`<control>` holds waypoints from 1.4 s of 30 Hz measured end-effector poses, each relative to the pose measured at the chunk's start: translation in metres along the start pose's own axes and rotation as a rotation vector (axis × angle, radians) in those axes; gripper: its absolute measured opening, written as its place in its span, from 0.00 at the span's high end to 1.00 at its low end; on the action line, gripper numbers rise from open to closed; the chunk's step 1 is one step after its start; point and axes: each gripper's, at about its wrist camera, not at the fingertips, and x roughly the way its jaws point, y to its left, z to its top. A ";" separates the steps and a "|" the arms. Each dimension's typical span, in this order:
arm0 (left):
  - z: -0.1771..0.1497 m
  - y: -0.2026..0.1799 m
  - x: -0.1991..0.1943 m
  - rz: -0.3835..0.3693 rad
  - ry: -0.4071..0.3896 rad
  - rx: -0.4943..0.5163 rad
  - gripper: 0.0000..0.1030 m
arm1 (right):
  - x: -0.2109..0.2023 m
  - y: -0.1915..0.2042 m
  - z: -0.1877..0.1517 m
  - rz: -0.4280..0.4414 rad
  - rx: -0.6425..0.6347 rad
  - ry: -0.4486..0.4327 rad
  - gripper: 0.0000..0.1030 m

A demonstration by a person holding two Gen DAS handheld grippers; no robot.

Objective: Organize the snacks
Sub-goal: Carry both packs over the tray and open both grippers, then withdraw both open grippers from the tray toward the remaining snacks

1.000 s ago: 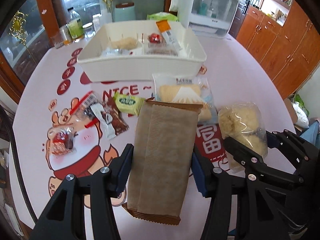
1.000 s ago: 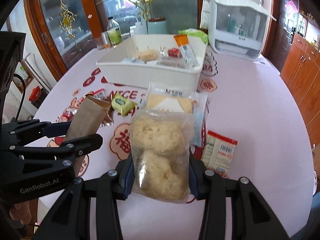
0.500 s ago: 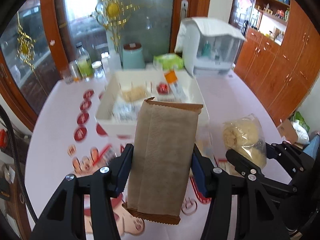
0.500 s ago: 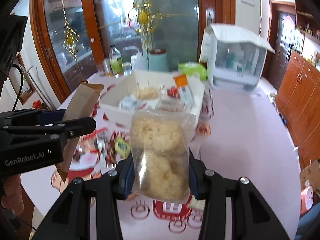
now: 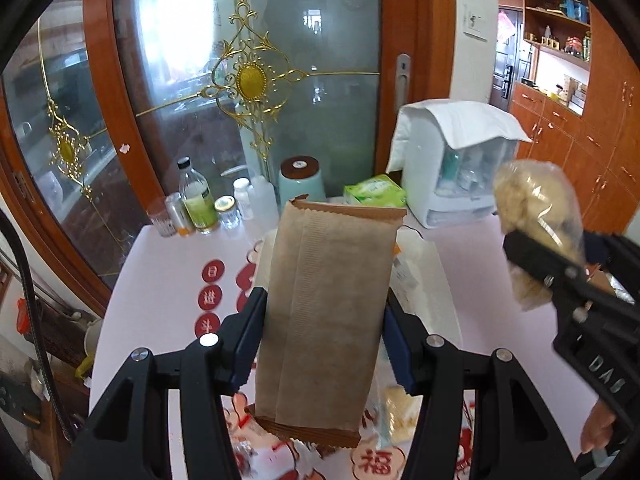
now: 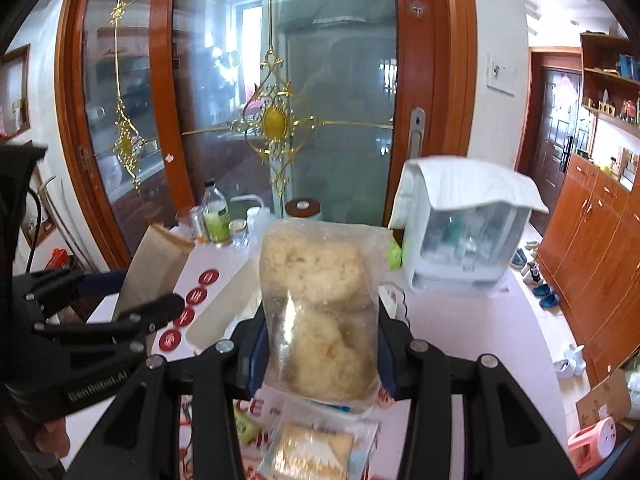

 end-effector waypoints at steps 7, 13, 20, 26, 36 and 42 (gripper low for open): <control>0.032 0.011 0.050 0.060 0.008 0.013 0.52 | 0.041 0.000 0.039 -0.035 -0.007 0.016 0.56; 0.050 0.017 0.083 0.080 0.029 0.004 0.53 | 0.083 -0.001 0.052 -0.049 -0.002 0.059 0.56; 0.050 0.023 0.118 0.120 0.053 -0.050 0.11 | 0.131 -0.003 0.052 -0.062 -0.001 0.152 0.51; 0.038 0.032 0.134 0.088 0.114 -0.096 0.08 | 0.148 -0.009 0.041 -0.053 0.025 0.202 0.41; 0.029 0.029 0.123 0.086 0.128 -0.078 0.08 | 0.136 -0.005 0.036 -0.028 -0.014 0.188 0.33; 0.027 0.022 0.102 0.076 0.115 -0.071 0.08 | 0.124 -0.008 0.033 -0.017 -0.007 0.196 0.33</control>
